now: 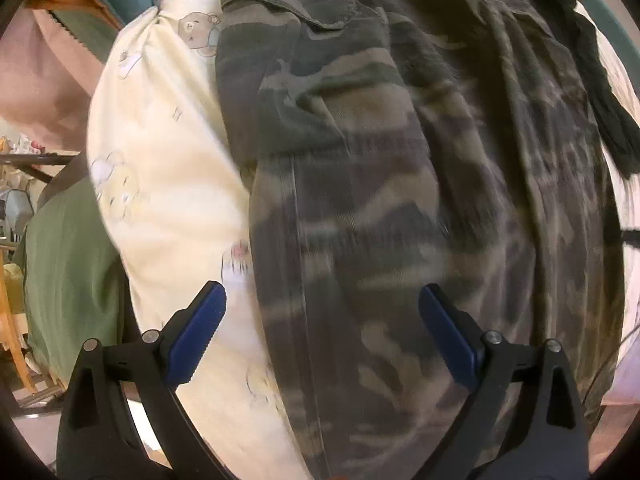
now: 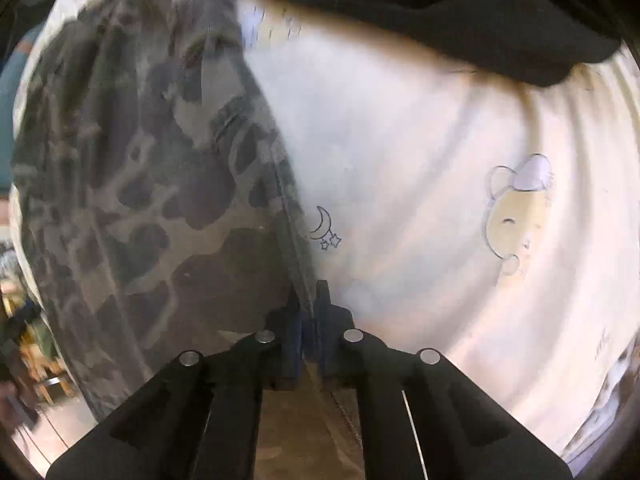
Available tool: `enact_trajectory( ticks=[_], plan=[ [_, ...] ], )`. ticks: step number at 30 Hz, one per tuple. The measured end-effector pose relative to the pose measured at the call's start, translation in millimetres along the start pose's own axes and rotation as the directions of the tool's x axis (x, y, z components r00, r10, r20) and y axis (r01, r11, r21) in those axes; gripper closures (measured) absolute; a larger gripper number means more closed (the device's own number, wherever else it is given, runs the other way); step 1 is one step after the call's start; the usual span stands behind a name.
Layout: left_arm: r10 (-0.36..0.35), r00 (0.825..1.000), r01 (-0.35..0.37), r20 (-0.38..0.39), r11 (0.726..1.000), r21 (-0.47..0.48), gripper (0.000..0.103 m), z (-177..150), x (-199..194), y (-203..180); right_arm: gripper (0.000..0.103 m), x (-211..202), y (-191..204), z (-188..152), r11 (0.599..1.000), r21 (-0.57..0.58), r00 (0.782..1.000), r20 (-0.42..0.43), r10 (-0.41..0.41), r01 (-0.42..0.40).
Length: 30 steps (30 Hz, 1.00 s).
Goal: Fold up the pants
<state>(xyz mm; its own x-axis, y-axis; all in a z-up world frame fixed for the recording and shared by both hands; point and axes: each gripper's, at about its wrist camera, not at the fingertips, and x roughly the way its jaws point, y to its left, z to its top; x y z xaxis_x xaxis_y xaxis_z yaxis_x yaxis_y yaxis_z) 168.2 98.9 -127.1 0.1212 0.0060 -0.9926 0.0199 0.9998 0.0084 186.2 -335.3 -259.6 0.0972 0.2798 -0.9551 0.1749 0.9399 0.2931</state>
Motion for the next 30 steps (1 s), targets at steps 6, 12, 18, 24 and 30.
enact_trajectory(
  ticks=[6,12,18,24,30],
  plan=[
    [0.082,0.996,-0.078,0.035,0.992,-0.095,0.007,-48,-28,-2,0.102,-28,-42,-3,0.997,0.058,0.996,0.074,-0.047,0.043],
    [0.083,0.997,-0.082,-0.007,0.961,-0.263,0.007,-109,-41,16,0.089,-16,-22,5,0.993,-0.048,0.994,-0.017,-0.106,0.106],
    [-0.034,0.999,0.026,-0.021,0.952,-0.306,0.010,-157,-29,55,0.036,-69,40,-59,0.997,-0.040,0.997,0.024,0.072,-0.071],
    [-0.241,0.967,0.206,-0.085,0.932,-0.298,0.043,-194,1,59,0.041,-46,118,-179,0.947,-0.007,0.942,-0.108,0.317,-0.320],
    [-0.217,0.970,0.193,-0.112,0.962,-0.195,0.043,-206,8,32,0.053,14,141,-252,0.977,0.021,0.937,-0.280,0.209,-0.212]
  ],
)
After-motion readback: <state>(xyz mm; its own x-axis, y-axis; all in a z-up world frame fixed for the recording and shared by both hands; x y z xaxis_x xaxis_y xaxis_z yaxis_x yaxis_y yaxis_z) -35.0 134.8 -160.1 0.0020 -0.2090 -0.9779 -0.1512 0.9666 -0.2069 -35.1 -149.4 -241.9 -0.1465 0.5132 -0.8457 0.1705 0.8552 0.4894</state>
